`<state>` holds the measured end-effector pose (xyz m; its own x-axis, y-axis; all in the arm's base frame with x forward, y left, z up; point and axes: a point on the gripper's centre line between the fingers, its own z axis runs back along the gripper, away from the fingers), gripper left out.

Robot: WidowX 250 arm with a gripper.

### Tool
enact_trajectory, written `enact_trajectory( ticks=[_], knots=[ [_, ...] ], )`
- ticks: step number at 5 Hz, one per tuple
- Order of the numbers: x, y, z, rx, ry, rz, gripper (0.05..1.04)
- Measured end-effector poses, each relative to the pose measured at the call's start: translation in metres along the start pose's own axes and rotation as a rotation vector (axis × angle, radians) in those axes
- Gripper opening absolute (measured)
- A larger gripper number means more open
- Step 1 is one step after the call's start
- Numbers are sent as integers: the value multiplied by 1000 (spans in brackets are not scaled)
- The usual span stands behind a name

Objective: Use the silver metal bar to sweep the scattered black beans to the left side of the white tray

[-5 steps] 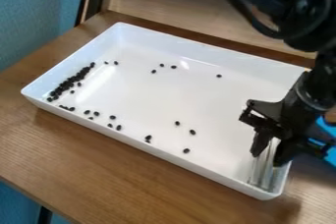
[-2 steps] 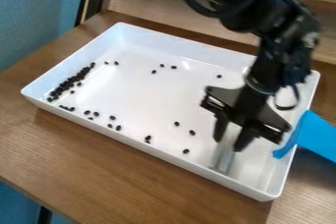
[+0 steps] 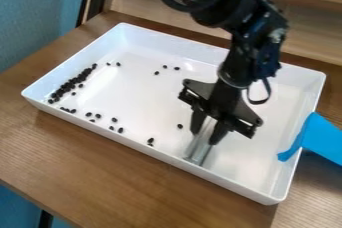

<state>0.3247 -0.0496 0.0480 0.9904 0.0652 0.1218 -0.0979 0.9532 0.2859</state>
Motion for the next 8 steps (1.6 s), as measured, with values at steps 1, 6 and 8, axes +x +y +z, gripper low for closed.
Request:
enact_trajectory(
  ticks=[1, 6, 8],
  knots=[
    [-1, 34, -9, 24, -21, -14, 339],
    [10, 203, -38, 60, -22, -2, 339],
    [12, 248, -53, 63, -48, -1, 339]
  ],
)
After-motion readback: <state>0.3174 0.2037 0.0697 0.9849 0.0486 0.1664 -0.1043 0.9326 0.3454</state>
